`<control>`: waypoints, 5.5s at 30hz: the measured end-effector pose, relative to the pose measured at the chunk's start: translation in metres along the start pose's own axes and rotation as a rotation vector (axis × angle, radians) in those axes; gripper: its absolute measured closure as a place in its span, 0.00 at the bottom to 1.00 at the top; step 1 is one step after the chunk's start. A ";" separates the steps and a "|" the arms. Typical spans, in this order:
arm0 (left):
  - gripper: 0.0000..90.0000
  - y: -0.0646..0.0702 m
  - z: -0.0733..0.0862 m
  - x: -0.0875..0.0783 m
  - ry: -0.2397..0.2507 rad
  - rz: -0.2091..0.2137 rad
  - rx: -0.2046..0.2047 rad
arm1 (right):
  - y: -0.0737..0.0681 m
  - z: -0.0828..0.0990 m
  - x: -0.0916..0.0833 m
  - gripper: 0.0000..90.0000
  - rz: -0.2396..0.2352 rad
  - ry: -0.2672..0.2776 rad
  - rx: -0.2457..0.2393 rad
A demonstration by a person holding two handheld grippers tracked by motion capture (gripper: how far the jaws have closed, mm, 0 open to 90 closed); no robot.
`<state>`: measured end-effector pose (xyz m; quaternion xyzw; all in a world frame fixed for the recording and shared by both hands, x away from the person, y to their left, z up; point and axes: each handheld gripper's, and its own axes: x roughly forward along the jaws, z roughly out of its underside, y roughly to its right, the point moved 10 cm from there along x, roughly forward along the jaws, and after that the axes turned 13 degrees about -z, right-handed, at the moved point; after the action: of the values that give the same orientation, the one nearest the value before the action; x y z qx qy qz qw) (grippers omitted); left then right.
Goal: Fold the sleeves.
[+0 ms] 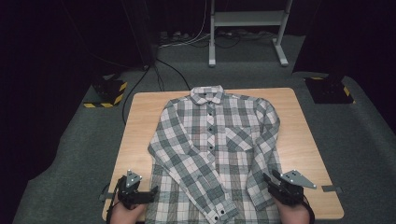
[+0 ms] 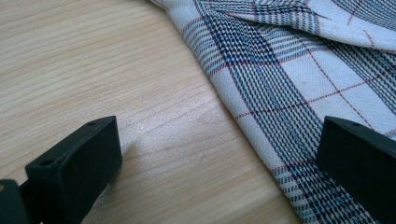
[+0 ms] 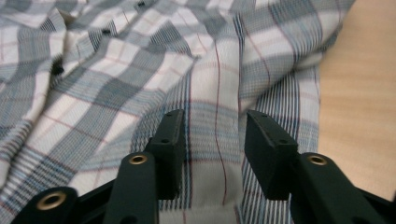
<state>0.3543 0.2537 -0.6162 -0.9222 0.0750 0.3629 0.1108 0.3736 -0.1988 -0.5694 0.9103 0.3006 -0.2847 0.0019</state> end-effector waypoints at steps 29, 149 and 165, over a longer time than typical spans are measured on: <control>0.00 0.000 0.000 0.000 0.000 0.000 0.000 | 0.000 0.018 0.001 0.97 0.048 -0.070 -0.037; 0.00 0.001 0.000 0.000 0.002 0.006 0.007 | -0.086 0.010 0.076 0.92 -0.172 -0.221 -0.191; 0.00 0.001 0.000 0.000 0.003 0.006 0.007 | -0.100 0.015 0.067 0.91 -0.204 -0.237 -0.232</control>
<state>0.3540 0.2529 -0.6161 -0.9221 0.0791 0.3616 0.1126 0.3551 -0.0825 -0.6000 0.8288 0.4197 -0.3522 0.1133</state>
